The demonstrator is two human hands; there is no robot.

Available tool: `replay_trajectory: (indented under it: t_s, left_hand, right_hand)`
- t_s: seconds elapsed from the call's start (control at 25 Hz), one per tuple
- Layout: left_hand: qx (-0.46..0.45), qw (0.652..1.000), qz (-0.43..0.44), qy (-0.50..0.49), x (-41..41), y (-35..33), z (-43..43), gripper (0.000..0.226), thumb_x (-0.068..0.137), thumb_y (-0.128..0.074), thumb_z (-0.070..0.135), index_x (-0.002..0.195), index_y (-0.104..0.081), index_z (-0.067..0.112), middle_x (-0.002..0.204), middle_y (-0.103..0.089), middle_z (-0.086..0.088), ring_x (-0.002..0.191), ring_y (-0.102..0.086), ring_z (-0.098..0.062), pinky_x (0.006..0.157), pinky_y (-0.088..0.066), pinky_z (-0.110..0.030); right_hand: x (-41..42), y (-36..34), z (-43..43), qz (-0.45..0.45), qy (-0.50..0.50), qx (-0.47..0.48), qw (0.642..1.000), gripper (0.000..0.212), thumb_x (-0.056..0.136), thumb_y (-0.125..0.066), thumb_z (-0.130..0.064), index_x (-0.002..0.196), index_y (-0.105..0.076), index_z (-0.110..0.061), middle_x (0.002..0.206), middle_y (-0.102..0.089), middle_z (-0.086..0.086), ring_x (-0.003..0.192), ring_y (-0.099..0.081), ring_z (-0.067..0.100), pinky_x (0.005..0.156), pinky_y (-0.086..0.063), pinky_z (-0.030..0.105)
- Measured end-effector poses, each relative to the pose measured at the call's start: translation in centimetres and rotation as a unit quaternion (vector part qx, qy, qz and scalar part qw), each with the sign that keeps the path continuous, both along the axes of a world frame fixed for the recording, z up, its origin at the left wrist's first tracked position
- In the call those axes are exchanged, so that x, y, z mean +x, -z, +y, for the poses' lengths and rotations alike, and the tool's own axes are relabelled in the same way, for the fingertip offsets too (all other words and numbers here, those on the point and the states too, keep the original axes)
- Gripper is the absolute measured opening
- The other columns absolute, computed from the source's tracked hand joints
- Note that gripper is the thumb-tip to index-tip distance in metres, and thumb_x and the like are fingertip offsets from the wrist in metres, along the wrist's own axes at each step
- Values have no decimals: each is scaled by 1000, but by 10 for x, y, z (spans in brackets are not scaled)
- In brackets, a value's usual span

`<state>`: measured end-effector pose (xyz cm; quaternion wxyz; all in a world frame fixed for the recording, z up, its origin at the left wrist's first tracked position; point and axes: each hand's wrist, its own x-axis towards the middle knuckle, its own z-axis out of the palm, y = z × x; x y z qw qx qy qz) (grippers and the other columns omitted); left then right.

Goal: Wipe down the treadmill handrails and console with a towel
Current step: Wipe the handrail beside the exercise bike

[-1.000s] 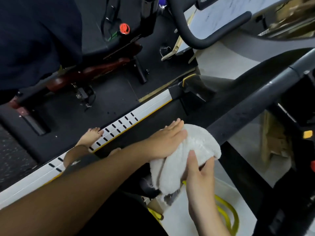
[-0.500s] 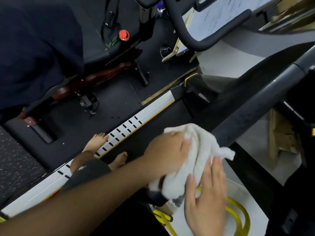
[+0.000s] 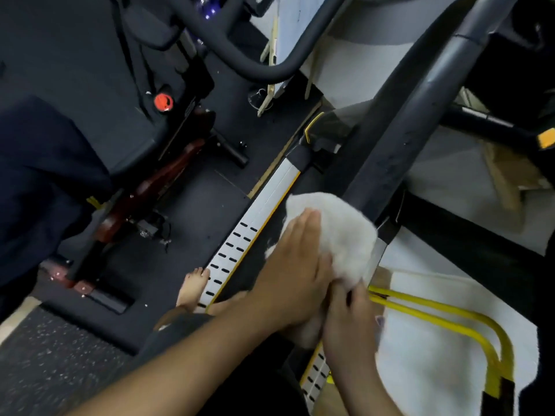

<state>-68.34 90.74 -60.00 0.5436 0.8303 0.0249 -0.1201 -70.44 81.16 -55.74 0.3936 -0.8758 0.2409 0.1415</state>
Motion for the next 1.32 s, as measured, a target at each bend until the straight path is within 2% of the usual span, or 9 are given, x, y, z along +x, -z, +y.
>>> replay_trajectory:
  t_s: [0.16, 0.52, 0.72, 0.84, 0.92, 1.04, 1.2, 1.28, 1.32]
  left_hand:
    - [25, 1000, -3, -4, 32, -1, -6, 69, 99, -32, 38, 156, -7, 9, 164, -12, -7, 150, -13, -19, 115, -6, -16]
    - [190, 960, -162, 127, -13, -14, 6, 59, 99, -31, 25, 156, -21, 10, 165, -10, 0, 153, -3, -16, 123, -10, -27]
    - [310, 886, -241, 248, 57, -16, -12, 60, 95, -39, 26, 150, -34, 2, 163, -20, -10, 153, -1, -30, 122, -14, -50]
    - [317, 882, -243, 249, 47, -18, -28, 60, 95, -39, 27, 150, -36, 4, 164, -16, -6, 153, 2, -29, 122, -8, -52]
    - [295, 887, -238, 265, 17, -15, -15, 58, 98, -33, 28, 150, -32, 0, 164, -15, -12, 152, -1, -34, 119, -13, -59]
    - [324, 859, -259, 301, 16, -12, -3, 60, 95, -35, 26, 148, -34, -4, 162, -17, -19, 151, -3, -40, 117, -14, -63]
    - [364, 821, -291, 330, 74, -23, -35, 60, 87, -39, 26, 142, -49, 3, 158, -32, -8, 153, -6, -28, 123, -4, -49]
    - [367, 827, -303, 299, 88, -23, -43, 58, 91, -39, 27, 145, -46, 5, 158, -34, -4, 153, -8, -23, 123, -1, -43]
    - [346, 843, -297, 285, 83, -21, -42, 57, 94, -38, 26, 147, -41, 5, 159, -32, -4, 153, -8, -22, 124, -2, -43]
  right_hand:
    - [11, 8, -10, -9, 30, 70, 997, 22, 100, -43, -26, 98, -64, -24, 89, -66, -17, 90, -59, -8, 69, -42, 10]
    - [-24, 36, -8, 5, 61, 237, 969, 39, 90, -39, -35, 126, -51, -41, 120, -63, -14, 117, -55, 4, 103, -41, 25]
    - [17, 42, -17, -96, 167, 462, 865, 40, 100, -30, -9, 100, -66, -25, 101, -72, -10, 89, -63, -6, 85, -48, 18]
    - [-4, 61, -5, -128, 140, 411, 892, 39, 105, -27, -36, 119, -62, -25, 125, -64, -15, 110, -55, -10, 103, -36, 17]
    - [-12, 60, 6, -75, 156, 433, 885, 64, 93, -10, -71, 142, -36, -39, 151, -31, -24, 136, -29, -11, 115, -13, 14]
    - [-2, 72, -5, -24, 64, 325, 943, 56, 89, 1, -68, 138, -3, -40, 139, -6, -32, 130, -6, -13, 86, 11, -10]
    - [70, 73, -22, -140, 160, 468, 858, 38, 100, -31, -30, 138, -27, -32, 144, -39, -1, 130, -36, -2, 108, -20, 5]
    - [89, 72, -33, -195, 223, 548, 782, 32, 103, -35, -21, 133, -45, -22, 133, -57, 8, 112, -54, -9, 95, -38, 8]
    - [88, 70, -31, -211, 218, 534, 789, 24, 102, -39, -21, 122, -53, -27, 121, -63, 1, 102, -56, -15, 89, -40, 7]
